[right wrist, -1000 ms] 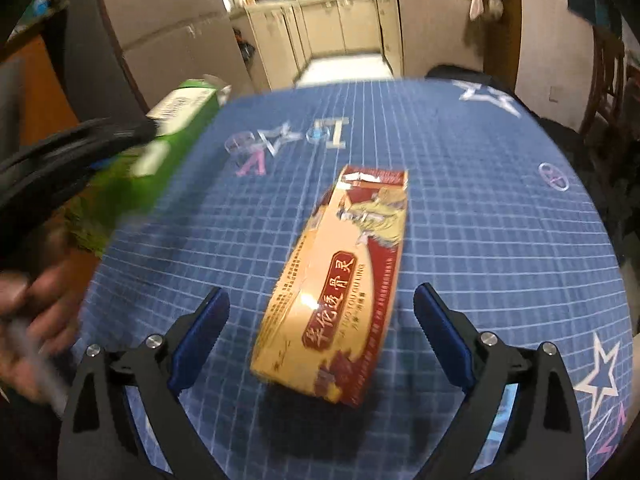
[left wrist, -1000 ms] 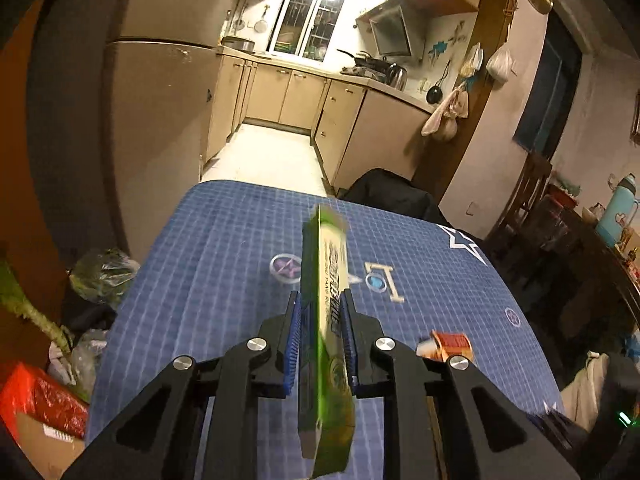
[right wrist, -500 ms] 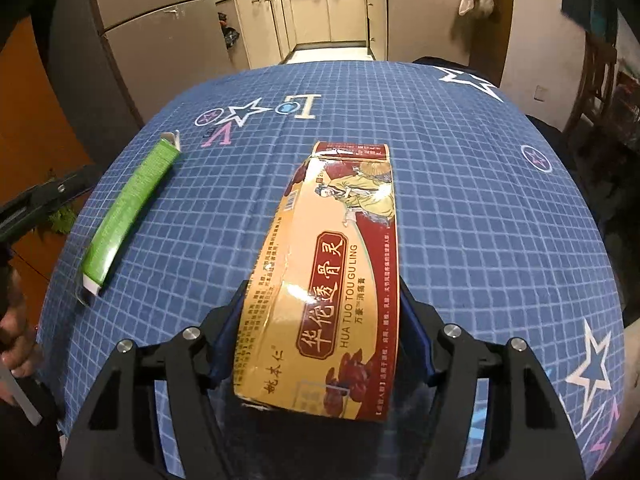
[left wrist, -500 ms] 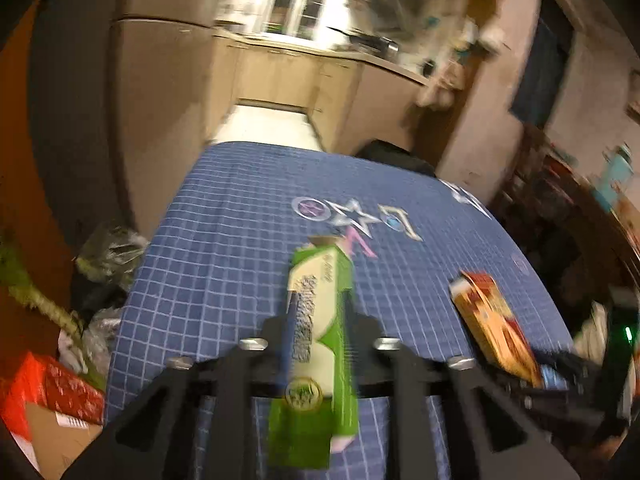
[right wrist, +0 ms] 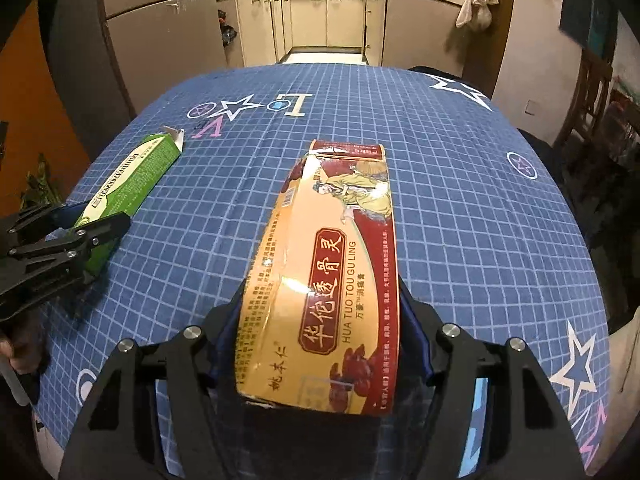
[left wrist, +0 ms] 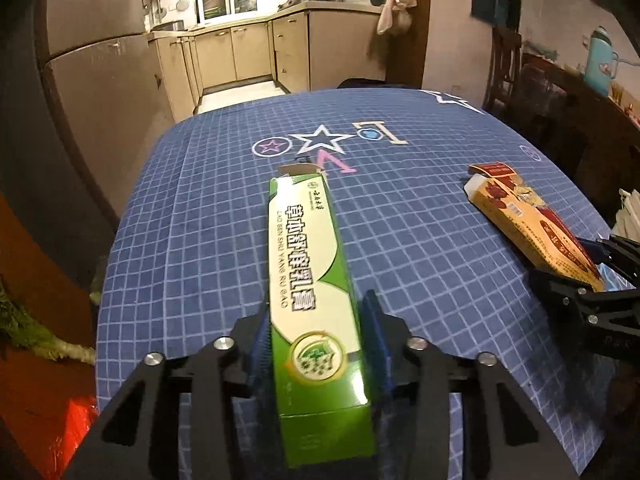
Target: Collect trash
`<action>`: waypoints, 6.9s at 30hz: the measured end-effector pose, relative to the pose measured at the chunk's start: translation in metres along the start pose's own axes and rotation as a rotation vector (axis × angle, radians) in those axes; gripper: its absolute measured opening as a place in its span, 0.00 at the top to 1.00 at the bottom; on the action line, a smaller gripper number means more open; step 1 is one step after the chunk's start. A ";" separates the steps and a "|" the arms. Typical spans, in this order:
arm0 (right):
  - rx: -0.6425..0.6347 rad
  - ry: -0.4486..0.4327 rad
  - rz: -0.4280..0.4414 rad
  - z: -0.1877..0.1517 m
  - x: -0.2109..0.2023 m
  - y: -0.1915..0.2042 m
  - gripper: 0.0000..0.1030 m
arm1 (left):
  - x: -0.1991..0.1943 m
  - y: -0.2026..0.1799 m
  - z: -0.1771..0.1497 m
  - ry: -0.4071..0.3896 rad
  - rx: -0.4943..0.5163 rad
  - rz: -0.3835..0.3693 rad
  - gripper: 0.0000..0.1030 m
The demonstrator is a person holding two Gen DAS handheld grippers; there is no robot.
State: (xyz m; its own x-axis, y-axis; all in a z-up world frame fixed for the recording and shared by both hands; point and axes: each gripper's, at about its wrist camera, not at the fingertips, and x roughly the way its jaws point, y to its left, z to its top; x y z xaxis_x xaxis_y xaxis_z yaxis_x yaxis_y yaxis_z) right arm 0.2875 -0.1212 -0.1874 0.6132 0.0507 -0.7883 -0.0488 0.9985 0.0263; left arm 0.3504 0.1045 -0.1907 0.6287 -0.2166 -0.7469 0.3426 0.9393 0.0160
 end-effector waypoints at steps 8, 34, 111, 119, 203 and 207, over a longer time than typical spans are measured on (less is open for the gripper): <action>0.030 -0.037 0.057 -0.010 -0.020 -0.013 0.40 | -0.019 -0.020 -0.006 -0.049 -0.070 0.009 0.66; 0.119 -0.314 -0.037 -0.071 -0.192 -0.110 0.40 | -0.127 -0.192 0.023 -0.270 0.081 0.109 0.70; 0.466 -0.281 -0.337 -0.181 -0.262 -0.387 0.40 | -0.144 -0.534 0.120 -0.388 0.438 -0.592 0.83; 0.454 -0.265 -0.344 -0.182 -0.260 -0.384 0.40 | -0.144 -0.537 0.119 -0.401 0.442 -0.583 0.83; 0.512 -0.299 -0.725 -0.283 -0.358 -0.219 0.05 | -0.254 -0.396 -0.092 -0.494 0.367 -0.382 0.04; 0.478 -0.279 -0.739 -0.284 -0.352 -0.209 0.05 | -0.245 -0.397 -0.104 -0.494 0.392 -0.365 0.04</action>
State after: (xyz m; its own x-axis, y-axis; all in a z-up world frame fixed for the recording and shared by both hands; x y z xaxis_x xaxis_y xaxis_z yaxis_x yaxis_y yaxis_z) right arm -0.1419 -0.3539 -0.0905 0.5297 -0.6614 -0.5310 0.7232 0.6793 -0.1246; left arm -0.0124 -0.1879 -0.0830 0.6368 -0.6796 -0.3643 0.7573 0.6401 0.1296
